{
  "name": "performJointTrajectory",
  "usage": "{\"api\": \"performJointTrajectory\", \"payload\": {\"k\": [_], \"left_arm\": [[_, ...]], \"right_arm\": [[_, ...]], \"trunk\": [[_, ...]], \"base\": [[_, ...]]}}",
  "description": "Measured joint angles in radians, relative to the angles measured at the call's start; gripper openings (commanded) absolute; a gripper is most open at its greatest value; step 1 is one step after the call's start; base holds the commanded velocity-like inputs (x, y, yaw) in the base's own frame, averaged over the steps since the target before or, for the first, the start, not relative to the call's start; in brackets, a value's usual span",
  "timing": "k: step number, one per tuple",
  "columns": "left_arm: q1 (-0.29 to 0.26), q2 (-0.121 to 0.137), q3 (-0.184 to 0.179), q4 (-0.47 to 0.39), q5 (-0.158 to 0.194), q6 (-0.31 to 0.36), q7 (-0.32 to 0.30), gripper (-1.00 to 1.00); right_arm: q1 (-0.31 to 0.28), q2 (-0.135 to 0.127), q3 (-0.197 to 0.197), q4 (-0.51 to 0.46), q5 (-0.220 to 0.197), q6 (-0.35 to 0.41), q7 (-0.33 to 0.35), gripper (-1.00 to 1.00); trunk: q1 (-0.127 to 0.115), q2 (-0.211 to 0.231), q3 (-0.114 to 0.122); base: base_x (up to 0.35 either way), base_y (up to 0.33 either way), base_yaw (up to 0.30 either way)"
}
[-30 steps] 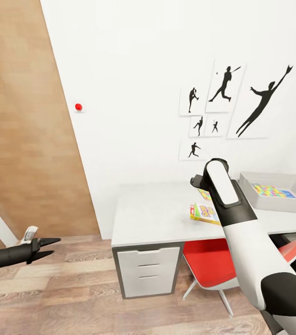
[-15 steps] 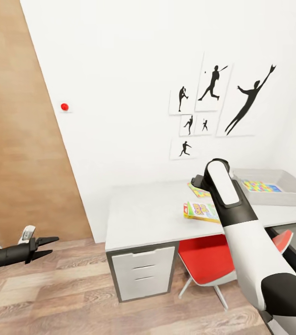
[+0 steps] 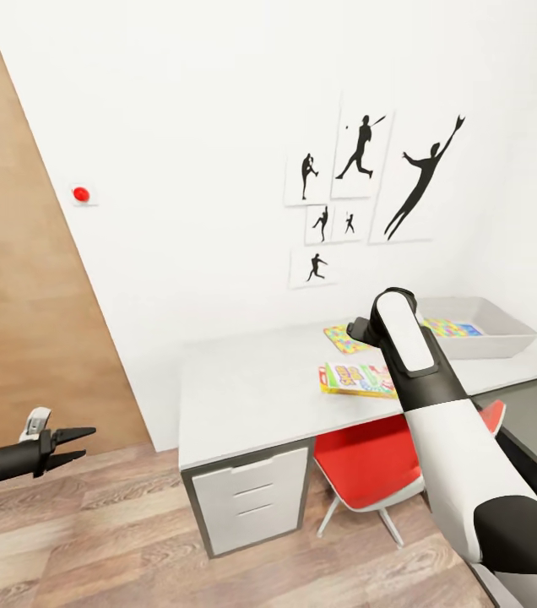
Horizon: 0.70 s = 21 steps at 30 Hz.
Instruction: Put all the toys in the child's room - the three board games (two on the bed and one on the table), the two jigsaw puzzles on the table, and the tennis ball on the table - inside the toy box on the table in the child's room.
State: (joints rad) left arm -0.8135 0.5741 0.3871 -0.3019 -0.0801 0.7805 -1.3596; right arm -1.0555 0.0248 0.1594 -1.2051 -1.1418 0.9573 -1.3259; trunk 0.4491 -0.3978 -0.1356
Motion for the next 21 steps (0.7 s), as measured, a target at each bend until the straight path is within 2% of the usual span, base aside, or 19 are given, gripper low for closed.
{"api": "performJointTrajectory", "payload": {"k": [7, 13, 21], "left_arm": [[0.000, 0.025, 0.031, 0.003, 0.001, -0.001, -0.042, 1.00], [0.004, 0.033, 0.039, 0.013, 0.000, -0.003, -0.085, 1.00], [0.007, 0.033, 0.041, 0.018, 0.000, -0.007, -0.096, 1.00]], "right_arm": [[0.000, 0.001, 0.000, 0.001, 0.000, 0.002, 0.002, 1.00], [0.000, 0.001, 0.000, 0.003, 0.000, 0.003, 0.004, 1.00], [0.000, 0.001, -0.003, 0.032, -0.001, 0.003, 0.006, 1.00]], "trunk": [[0.000, 0.000, -0.001], [0.000, 0.000, -0.006], [0.000, 0.000, -0.017]], "base": [[0.056, 0.035, -0.010], [0.074, 0.084, -0.002], [0.047, 0.050, -0.068]]}}
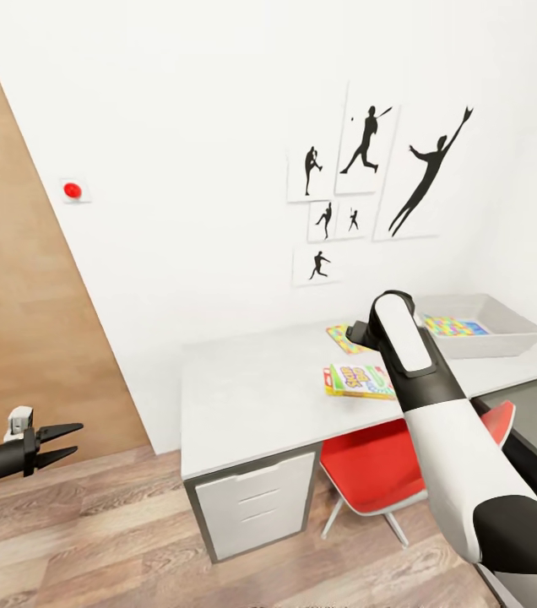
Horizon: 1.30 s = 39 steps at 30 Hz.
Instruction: Put all the toys in the child's room - the three board games (two on the bed and one on the table), the two jigsaw puzzles on the table, and the tennis ball on the table - inside the toy box on the table in the child's room.
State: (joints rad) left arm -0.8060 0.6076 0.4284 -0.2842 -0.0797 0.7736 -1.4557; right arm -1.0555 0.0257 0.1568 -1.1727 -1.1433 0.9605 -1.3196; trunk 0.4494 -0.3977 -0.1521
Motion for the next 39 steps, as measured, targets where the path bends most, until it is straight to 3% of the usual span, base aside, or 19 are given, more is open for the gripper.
{"api": "performJointTrajectory", "payload": {"k": [11, 27, 34, 39], "left_arm": [[0.000, 0.000, 0.000, 0.000, 0.001, 0.000, -0.001, 1.00], [0.000, 0.001, 0.001, 0.000, 0.001, -0.001, -0.006, 1.00], [0.000, 0.002, 0.007, -0.012, 0.001, -0.001, -0.108, 1.00], [-0.011, -0.002, 0.008, -0.038, 0.001, 0.038, -0.108, 1.00]], "right_arm": [[0.000, -0.001, -0.014, 0.012, 0.000, 0.000, 0.003, 1.00], [0.000, -0.001, -0.018, 0.012, 0.001, 0.000, 0.003, 1.00], [0.000, -0.002, -0.019, 0.012, 0.001, 0.000, 0.004, 1.00], [0.000, -0.001, -0.019, 0.011, 0.002, 0.000, 0.004, 1.00]], "trunk": [[0.000, 0.000, -0.016], [0.000, 0.000, -0.019], [0.000, 0.000, -0.023], [0.000, 0.000, -0.024]], "base": [[0.086, 0.056, -0.089], [0.037, 0.089, -0.046], [0.002, 0.003, -0.122], [0.000, 0.000, -0.021]]}}
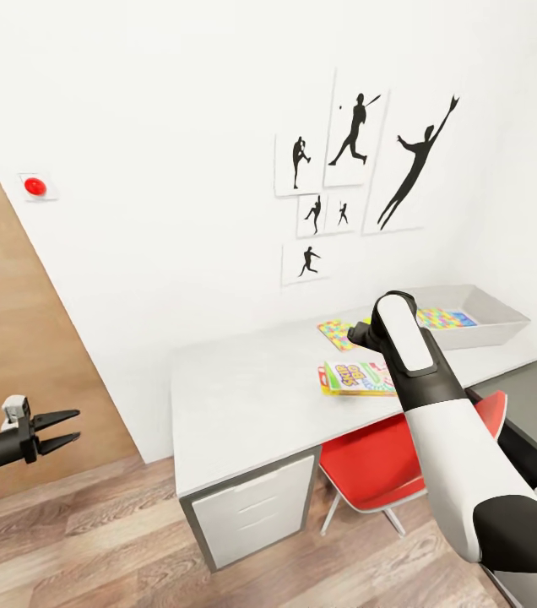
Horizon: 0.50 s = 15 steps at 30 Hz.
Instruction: Put all the toys in the child's room - the three board games (two on the bed and one on the table), the two jigsaw puzzles on the table, and the tennis ball on the table - inside the toy box on the table in the child's room.
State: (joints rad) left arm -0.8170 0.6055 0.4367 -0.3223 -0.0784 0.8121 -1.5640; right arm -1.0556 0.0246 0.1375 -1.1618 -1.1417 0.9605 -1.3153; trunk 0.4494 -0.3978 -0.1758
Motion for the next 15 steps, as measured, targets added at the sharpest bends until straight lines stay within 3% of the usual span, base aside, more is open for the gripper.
{"api": "performJointTrajectory", "payload": {"k": [3, 6, 10, 15], "left_arm": [[-0.003, -0.009, -0.001, -0.067, 0.001, 0.071, 0.000, 1.00], [-0.005, -0.037, -0.004, -0.189, 0.004, 0.149, 0.000, 1.00], [-0.007, -0.095, -0.007, -0.345, 0.012, 0.210, 0.000, 1.00], [-0.022, -0.167, -0.008, -0.382, 0.014, 0.224, 0.000, 1.00]], "right_arm": [[0.000, 0.000, 0.000, 0.000, 0.000, 0.000, -0.001, 1.00], [0.000, 0.001, 0.000, -0.001, 0.000, 0.001, -0.001, 1.00], [0.000, 0.002, 0.000, -0.006, 0.000, 0.001, -0.004, 1.00], [0.000, 0.002, 0.001, -0.009, 0.000, 0.001, -0.005, 1.00]], "trunk": [[0.000, 0.000, 0.000], [0.000, 0.000, 0.000], [0.000, 0.000, 0.000], [0.000, 0.000, 0.000]], "base": [[0.000, 0.000, -0.006], [0.000, 0.000, -0.002], [0.000, 0.000, 0.000], [0.000, 0.000, 0.000]]}}
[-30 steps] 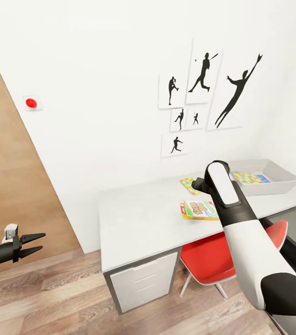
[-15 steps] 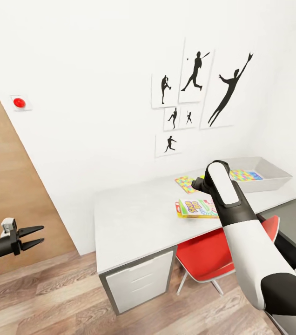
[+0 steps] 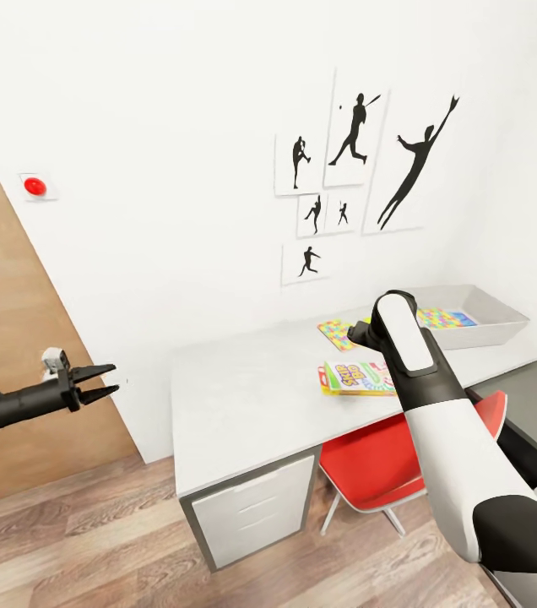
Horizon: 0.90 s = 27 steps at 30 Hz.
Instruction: Put all the toys in the child's room - the three board games (two on the bed and one on the table), the two jigsaw puzzles on the table, and the tennis ball on the table - inside the toy box on the table in the child's room.
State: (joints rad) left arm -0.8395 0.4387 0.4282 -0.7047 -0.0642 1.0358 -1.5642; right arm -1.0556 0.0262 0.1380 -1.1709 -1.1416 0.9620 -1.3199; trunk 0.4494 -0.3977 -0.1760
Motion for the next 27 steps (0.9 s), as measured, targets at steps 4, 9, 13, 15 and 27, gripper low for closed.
{"api": "performJointTrajectory", "payload": {"k": [4, 9, 13, 15, 27], "left_arm": [[-0.050, -0.062, -0.024, -0.006, 0.001, 0.001, 0.000, 1.00], [-0.133, -0.137, -0.143, 0.000, 0.004, 0.001, 0.000, 1.00], [-0.198, -0.168, -0.183, 0.027, 0.005, 0.001, 0.000, 1.00], [-0.243, -0.189, -0.195, 0.052, 0.004, 0.001, 0.000, 1.00], [-0.331, -0.298, -0.299, 0.106, 0.006, 0.001, 0.000, 1.00]], "right_arm": [[0.000, 0.003, 0.001, -0.002, 0.000, 0.000, -0.002, 1.00], [0.000, 0.007, 0.002, -0.001, 0.000, 0.000, -0.003, 1.00], [0.000, 0.008, 0.003, -0.002, 0.000, 0.000, -0.003, 1.00], [0.000, 0.009, 0.005, -0.003, 0.000, 0.000, -0.003, 1.00], [0.000, 0.002, 0.000, -0.005, 0.000, 0.000, -0.005, 1.00]], "trunk": [[0.000, 0.000, 0.000], [0.000, 0.000, 0.000], [0.000, 0.000, 0.000], [0.000, 0.000, 0.000], [0.000, 0.000, -0.002]], "base": [[0.000, 0.000, 0.000], [0.000, 0.000, 0.000], [0.000, 0.000, 0.000], [0.000, 0.000, 0.000], [0.013, 0.000, -0.018]]}}
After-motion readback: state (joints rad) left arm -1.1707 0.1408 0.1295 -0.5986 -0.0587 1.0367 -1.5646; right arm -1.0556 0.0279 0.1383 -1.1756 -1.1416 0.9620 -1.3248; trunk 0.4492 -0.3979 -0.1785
